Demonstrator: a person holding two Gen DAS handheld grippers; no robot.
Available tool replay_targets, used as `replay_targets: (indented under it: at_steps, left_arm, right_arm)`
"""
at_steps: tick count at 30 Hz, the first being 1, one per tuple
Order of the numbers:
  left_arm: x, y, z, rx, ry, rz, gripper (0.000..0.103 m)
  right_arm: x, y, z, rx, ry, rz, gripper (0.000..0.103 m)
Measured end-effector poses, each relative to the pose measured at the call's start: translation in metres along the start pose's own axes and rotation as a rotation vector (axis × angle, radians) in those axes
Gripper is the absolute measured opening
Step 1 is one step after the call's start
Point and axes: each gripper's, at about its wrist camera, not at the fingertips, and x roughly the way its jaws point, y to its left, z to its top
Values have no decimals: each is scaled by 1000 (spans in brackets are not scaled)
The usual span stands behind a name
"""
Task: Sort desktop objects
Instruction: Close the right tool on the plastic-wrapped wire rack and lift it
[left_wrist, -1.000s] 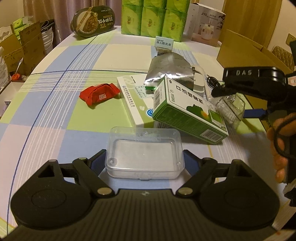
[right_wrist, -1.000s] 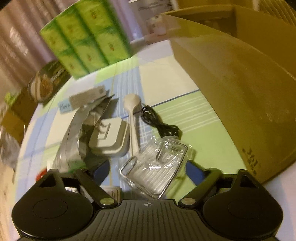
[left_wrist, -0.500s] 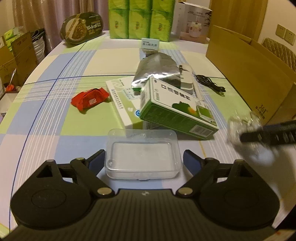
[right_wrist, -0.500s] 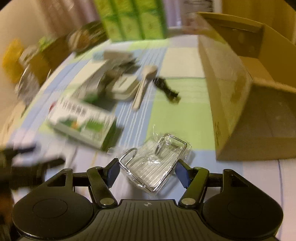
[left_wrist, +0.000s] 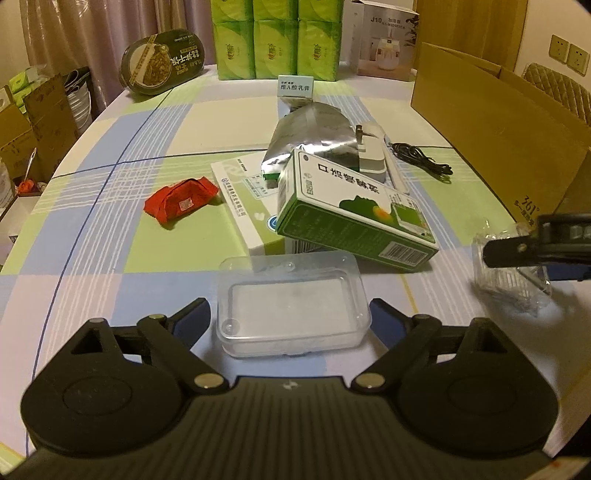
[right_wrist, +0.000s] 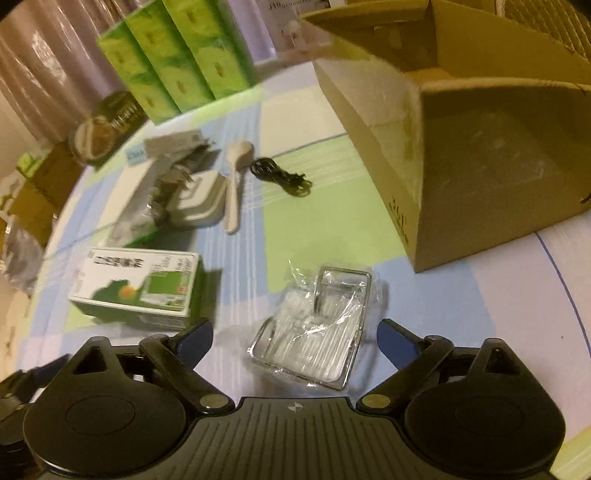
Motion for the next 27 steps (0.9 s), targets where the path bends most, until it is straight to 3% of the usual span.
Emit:
replay_targets:
  at_steps: [2,10,18,27]
  left_arm:
    - [-1,0,0,0,-4,-3,90]
    - [1,-5,-1,16,-6,-11,90]
    - [7,-7,-1,15,6,31,90]
    - [7,-7,-2,39,5,55,83]
  right_arm:
    - [0,3,0,-61,1,-7,60]
    - [-13,-2,-17,-360,21,-3,58]
    - [-21,-1,-25,-336,-33,-16,77]
    - [-18,-2,-24,-299,-43,-67,77]
